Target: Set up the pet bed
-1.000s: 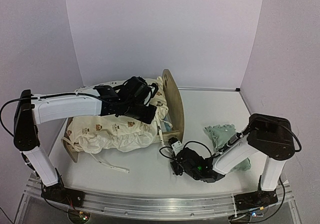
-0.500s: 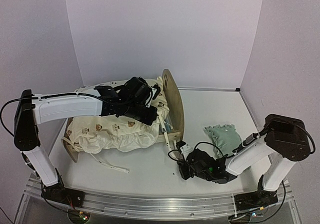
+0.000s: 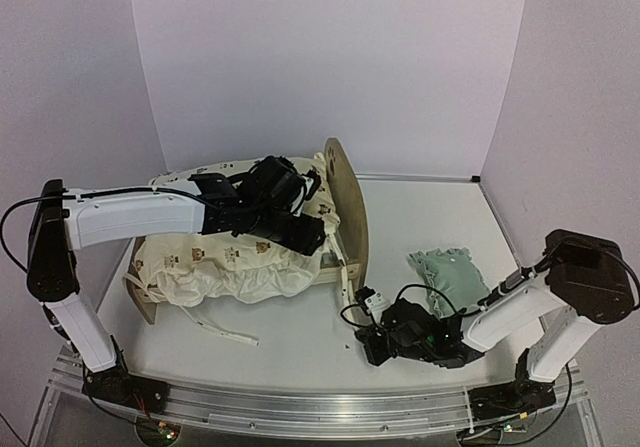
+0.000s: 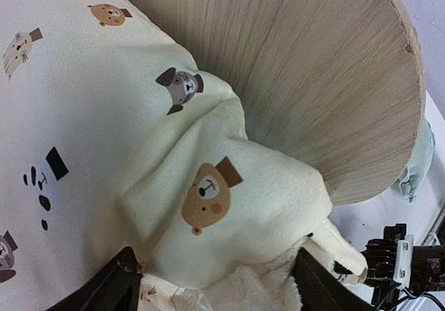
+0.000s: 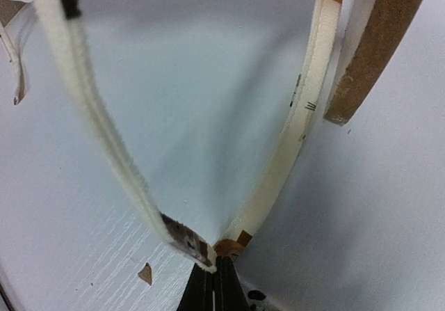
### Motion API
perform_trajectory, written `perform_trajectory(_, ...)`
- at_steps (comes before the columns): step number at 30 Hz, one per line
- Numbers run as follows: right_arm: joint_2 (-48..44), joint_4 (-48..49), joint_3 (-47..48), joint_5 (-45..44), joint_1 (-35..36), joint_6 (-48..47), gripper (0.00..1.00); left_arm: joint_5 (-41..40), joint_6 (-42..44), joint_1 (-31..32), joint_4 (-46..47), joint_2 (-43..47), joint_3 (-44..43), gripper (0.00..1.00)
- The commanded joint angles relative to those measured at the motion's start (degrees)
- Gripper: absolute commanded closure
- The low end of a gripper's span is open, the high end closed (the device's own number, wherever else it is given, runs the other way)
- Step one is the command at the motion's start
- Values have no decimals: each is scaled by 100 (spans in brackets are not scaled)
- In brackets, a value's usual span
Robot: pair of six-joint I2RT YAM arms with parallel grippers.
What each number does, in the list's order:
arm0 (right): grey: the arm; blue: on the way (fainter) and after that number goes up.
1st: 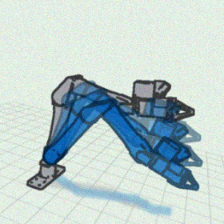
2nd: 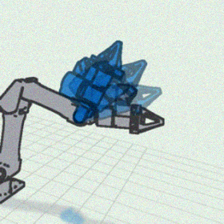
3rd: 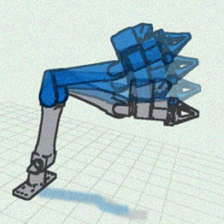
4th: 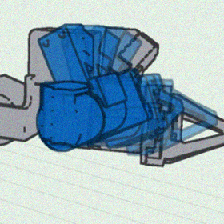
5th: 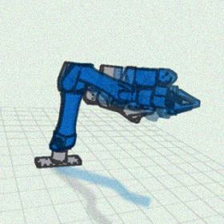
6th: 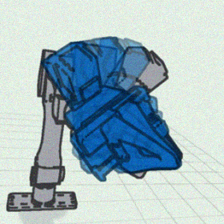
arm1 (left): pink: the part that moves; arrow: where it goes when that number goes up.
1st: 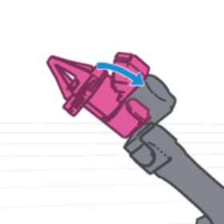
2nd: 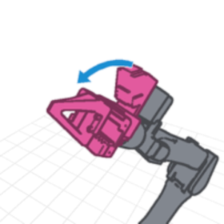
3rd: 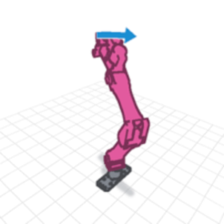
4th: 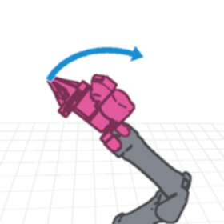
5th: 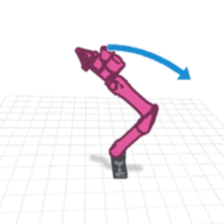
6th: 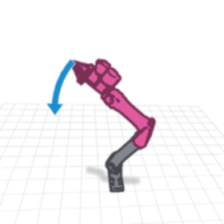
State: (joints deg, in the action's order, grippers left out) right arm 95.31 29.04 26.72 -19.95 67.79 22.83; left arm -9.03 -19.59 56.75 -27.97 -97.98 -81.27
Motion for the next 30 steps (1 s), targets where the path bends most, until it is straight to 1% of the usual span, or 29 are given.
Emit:
perform_trajectory(1, -7, -612, 23, 579, 152, 18, 100, -248, -105, 93, -135, 533, 212, 21)
perform_trajectory(4, -11, -759, 104, 714, 231, -21, 100, -342, -182, 126, -322, 755, 368, 12)
perform_trajectory(7, -29, -857, 165, 817, 306, -44, 100, -391, -251, 157, -628, 962, 468, 9)
perform_trajectory(9, -38, -919, 221, 892, 359, -49, 100, -453, -324, 184, -832, 1092, 511, 10)
perform_trajectory(11, -52, -996, 270, 990, 400, -56, 100, -457, -381, 222, -977, 1221, 576, 15)
perform_trajectory(13, -82, -1054, 326, 1170, 440, -52, 100, -370, -412, 268, -1068, 1330, 693, 23)
perform_trajectory(18, -279, -1263, 428, 1659, 568, -50, 100, -43, -504, 345, -1091, 1518, 1156, 57)
perform_trajectory(20, -424, -1385, 463, 1796, 620, -51, 100, 136, -532, 354, -970, 1581, 1393, 66)
perform_trajectory(22, -609, -1527, 492, 1876, 661, -60, 100, 359, -539, 362, -877, 1616, 1536, 68)
perform_trajectory(25, -961, -1788, 516, 1913, 695, -75, 100, 598, -509, 380, -742, 1599, 1727, 69)
perform_trajectory(27, -1203, -1981, 537, 1940, 707, -77, 100, 550, -509, 381, -683, 1532, 1820, 69)
perform_trajectory(30, -1448, -2343, 674, 2060, 714, -94, 100, 212, -561, 381, -618, 1401, 1891, 70)
